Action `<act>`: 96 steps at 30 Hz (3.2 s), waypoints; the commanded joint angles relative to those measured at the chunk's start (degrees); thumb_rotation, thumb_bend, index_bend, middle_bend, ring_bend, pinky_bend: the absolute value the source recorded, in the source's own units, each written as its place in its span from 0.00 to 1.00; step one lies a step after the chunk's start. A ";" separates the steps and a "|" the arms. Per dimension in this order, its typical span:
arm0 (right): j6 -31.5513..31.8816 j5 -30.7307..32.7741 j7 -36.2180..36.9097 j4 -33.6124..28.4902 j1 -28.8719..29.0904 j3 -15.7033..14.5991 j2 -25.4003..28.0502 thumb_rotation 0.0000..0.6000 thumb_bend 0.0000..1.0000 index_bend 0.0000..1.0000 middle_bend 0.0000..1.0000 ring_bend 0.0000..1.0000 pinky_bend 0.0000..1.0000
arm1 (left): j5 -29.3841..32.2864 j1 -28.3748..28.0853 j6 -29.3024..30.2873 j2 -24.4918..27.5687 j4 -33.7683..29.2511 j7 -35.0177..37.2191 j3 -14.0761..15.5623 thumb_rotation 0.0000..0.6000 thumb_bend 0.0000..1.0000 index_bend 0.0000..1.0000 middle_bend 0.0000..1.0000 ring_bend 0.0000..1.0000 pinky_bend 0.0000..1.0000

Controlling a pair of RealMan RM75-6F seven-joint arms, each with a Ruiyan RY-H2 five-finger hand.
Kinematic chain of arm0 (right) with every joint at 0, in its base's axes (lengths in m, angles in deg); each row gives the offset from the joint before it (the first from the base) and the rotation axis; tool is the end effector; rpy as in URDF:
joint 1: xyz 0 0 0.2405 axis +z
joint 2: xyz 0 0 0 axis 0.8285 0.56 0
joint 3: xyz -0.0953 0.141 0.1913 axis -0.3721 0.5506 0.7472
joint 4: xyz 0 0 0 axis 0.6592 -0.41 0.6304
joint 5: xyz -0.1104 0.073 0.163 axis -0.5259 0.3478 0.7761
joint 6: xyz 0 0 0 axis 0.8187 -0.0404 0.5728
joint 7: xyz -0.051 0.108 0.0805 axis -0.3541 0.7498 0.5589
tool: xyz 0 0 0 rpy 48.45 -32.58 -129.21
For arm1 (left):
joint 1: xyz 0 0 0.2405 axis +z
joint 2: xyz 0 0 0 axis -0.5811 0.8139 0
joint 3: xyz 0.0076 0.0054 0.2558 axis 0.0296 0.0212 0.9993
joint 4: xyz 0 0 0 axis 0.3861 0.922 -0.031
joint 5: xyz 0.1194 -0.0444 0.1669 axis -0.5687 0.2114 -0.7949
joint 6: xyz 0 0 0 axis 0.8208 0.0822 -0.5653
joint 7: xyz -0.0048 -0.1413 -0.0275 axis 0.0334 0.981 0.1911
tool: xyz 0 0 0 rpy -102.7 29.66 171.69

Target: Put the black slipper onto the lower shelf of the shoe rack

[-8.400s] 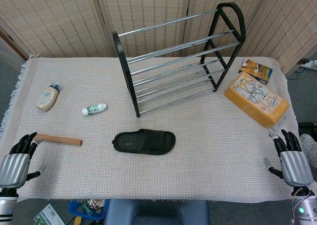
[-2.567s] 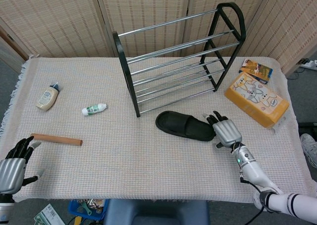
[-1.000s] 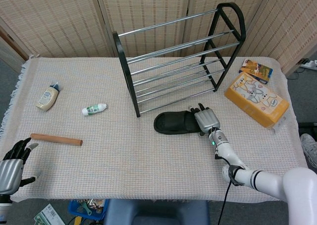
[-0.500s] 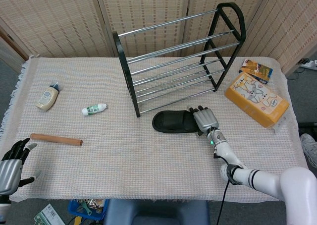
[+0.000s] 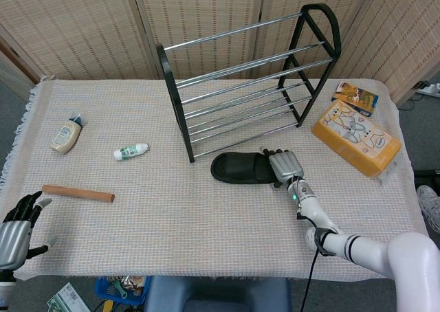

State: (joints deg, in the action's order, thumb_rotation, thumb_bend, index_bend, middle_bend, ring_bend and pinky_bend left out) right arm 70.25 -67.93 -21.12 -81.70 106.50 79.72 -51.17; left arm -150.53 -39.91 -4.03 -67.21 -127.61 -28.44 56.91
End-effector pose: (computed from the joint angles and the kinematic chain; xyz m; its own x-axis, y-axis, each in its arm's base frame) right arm -0.1928 -0.3987 -0.0336 0.5697 -0.3978 0.7191 -0.8210 -0.2360 0.5199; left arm -0.3203 0.1729 0.1499 0.4547 0.0541 0.8890 0.8897 0.0172 -0.4561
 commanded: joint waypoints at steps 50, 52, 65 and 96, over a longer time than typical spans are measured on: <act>1.09 24.89 -9.72 6.50 10.82 6.73 1.15 1.00 0.70 0.15 0.44 0.39 0.42 | -0.48 1.06 0.82 0.66 1.79 3.03 0.55 1.00 0.24 0.20 0.10 0.10 0.25; 0.68 27.31 -10.74 8.72 11.75 7.07 -0.42 1.00 0.70 0.15 0.43 0.39 0.42 | -0.22 1.15 0.79 0.87 1.84 3.06 0.50 1.00 0.24 0.20 0.10 0.10 0.25; -0.90 33.73 -14.54 18.13 15.38 9.92 -5.55 1.00 0.68 0.15 0.37 0.35 0.42 | 0.83 1.66 0.32 1.15 2.47 3.53 0.62 1.00 0.24 0.20 0.10 0.10 0.25; -3.08 26.43 -6.86 15.84 12.81 13.45 -5.12 1.00 0.00 0.00 0.03 0.00 0.19 | 0.93 1.32 -0.93 0.93 1.69 2.88 0.67 1.00 0.24 0.25 0.10 0.10 0.25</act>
State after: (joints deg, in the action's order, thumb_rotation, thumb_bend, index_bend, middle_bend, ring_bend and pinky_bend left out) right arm 66.79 -40.91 -28.52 -65.66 119.54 93.19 -56.27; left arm -149.59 -38.58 -4.96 -66.29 -125.91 -25.55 57.58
